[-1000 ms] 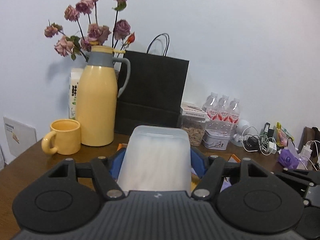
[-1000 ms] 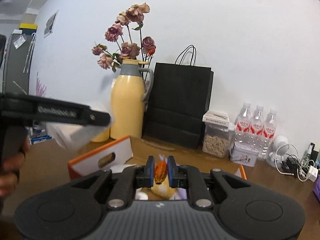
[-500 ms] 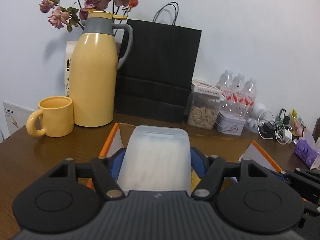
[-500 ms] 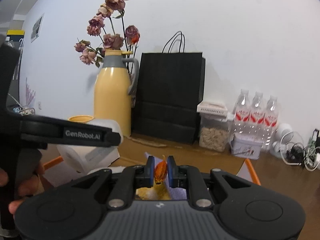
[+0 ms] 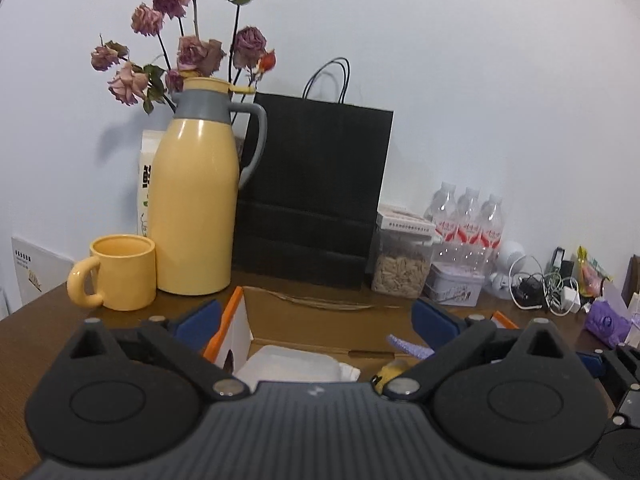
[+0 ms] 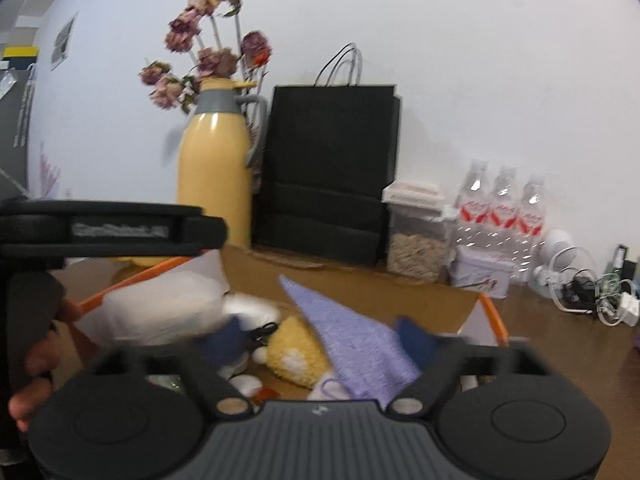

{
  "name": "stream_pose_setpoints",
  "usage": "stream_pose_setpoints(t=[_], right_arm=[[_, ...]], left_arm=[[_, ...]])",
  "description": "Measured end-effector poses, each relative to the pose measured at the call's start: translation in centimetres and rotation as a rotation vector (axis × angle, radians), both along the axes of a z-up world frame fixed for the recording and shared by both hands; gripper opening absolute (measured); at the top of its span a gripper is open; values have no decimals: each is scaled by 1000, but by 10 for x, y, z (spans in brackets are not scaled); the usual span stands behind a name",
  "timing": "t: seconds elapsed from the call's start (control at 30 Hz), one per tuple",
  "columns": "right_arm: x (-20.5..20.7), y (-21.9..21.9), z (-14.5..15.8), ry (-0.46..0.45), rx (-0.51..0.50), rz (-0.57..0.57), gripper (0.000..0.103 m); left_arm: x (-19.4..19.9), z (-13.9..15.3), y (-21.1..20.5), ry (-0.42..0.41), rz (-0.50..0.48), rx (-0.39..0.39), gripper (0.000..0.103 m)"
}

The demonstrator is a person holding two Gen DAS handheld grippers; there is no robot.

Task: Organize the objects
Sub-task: 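Carry the clear box and cable into the cardboard box and open both grippers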

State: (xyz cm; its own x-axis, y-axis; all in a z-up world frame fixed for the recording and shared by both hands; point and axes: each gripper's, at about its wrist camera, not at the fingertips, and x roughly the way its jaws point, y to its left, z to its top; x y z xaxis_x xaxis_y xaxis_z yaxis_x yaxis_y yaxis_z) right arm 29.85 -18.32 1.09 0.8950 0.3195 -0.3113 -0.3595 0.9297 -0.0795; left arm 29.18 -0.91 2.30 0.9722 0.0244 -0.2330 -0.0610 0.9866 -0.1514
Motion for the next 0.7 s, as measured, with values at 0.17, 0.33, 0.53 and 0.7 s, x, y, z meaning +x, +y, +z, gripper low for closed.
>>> stream_pose_setpoints(t=[0.17,0.33,0.53,0.7], right_arm=[[0,-2,1,4,6,-5,103],[-2,-2,1,0,6,-9,103],[-6,-2,1,-4,-2,-4,103],[-13,-7,4,-14,4,-7,103]], left_arm=[[-2,1,1,1,2,-11,103],[-3,-1,1,10,2,-8,103],[-10,-1,4,-1,3,-14,103],[-20,2,6,17,0,-11,103]])
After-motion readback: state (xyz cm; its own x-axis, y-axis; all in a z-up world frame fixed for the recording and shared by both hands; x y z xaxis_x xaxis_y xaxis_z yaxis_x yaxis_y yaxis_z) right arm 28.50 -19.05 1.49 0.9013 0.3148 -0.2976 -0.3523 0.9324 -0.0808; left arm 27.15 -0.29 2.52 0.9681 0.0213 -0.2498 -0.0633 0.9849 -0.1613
